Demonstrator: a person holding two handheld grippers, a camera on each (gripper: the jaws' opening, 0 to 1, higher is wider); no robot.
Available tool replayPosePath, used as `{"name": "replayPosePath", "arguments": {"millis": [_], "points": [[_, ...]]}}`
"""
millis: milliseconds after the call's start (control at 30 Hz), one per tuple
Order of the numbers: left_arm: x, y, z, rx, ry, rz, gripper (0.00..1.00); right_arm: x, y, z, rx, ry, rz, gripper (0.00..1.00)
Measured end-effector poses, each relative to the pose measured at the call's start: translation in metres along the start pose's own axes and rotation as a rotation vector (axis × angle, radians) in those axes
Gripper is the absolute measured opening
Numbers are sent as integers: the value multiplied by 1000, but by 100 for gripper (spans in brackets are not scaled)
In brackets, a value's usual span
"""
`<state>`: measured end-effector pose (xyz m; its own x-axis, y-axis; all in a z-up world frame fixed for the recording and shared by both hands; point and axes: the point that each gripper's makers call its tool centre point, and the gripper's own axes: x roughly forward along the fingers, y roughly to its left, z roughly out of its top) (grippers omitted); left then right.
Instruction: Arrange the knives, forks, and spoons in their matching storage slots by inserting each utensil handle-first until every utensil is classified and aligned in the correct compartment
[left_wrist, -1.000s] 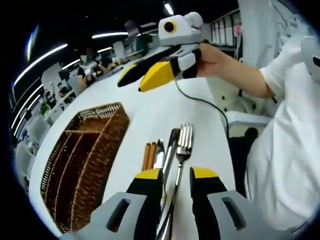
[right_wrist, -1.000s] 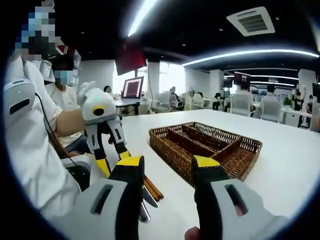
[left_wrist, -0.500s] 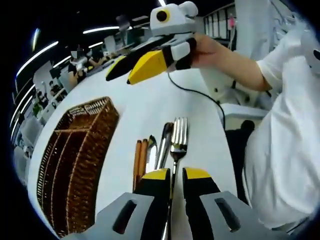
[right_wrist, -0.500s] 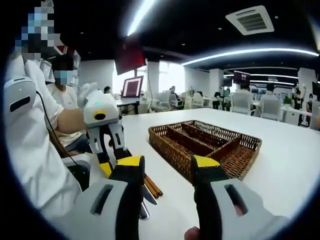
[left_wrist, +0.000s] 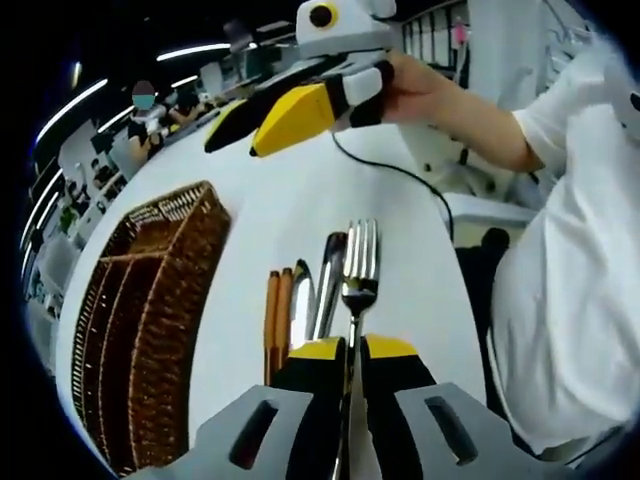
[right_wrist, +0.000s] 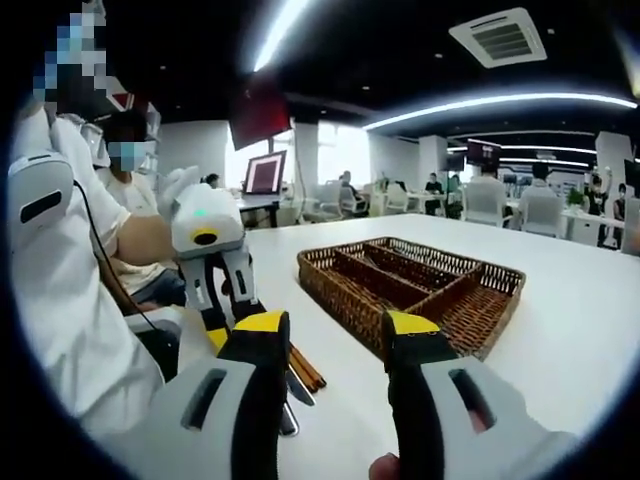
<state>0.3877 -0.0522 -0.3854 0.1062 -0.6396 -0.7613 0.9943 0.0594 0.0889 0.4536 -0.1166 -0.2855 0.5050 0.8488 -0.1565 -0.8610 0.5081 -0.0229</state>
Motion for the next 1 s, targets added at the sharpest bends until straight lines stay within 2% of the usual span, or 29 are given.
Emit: {"name": "replayPosePath", "arguments": {"millis": [600, 1000], "points": [[5, -2, 1, 5, 28, -35, 3, -2, 0, -4, 11, 1, 0, 38], [0, 1, -1, 0, 44, -29, 2, -4, -1, -6, 16, -3, -3, 37]]}}
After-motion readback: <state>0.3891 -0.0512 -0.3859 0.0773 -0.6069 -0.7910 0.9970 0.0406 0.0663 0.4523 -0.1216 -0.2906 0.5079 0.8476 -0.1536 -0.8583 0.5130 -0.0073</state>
